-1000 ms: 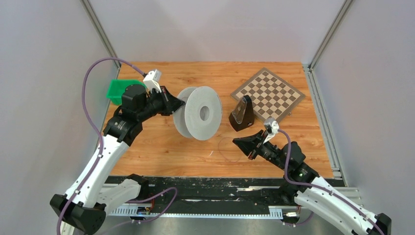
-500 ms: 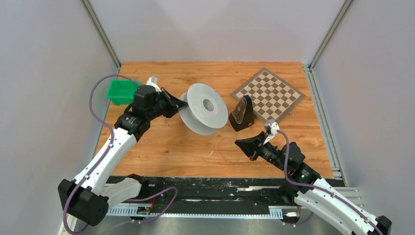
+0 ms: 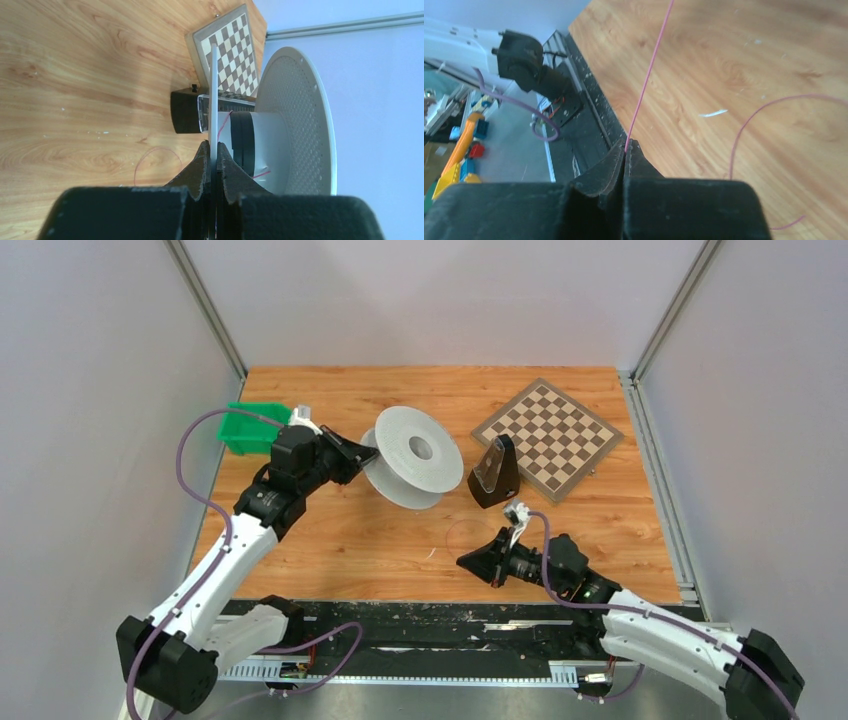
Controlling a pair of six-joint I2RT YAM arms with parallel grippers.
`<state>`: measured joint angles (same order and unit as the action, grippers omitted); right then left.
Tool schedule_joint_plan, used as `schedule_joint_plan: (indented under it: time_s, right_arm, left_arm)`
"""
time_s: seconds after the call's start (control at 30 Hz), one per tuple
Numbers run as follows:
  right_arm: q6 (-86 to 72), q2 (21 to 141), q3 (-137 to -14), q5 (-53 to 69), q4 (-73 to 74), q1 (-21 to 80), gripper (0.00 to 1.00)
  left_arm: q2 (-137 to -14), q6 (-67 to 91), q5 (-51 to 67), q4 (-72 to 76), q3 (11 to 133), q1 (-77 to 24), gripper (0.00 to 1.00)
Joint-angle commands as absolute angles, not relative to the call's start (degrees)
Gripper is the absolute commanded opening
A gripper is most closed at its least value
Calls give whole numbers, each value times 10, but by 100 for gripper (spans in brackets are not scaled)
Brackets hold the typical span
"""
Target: Wrap the cables
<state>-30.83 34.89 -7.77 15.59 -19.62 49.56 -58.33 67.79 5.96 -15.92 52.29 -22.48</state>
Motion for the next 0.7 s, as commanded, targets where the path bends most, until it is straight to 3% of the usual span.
schedule_joint_plan:
  time_s: [0.0, 0.33, 0.67]
  right_arm:
    - [-310, 407, -99, 158, -282, 539, 1]
    - [-280, 582, -97, 161, -425, 610, 17]
    - [-288, 768, -135, 176, -513, 640, 18]
  left_arm:
    - [-546, 716, 24, -84, 506, -225, 0]
    - [-497, 763, -24, -95, 490, -225, 0]
    - [-458, 786, -24, -104, 458, -225, 0]
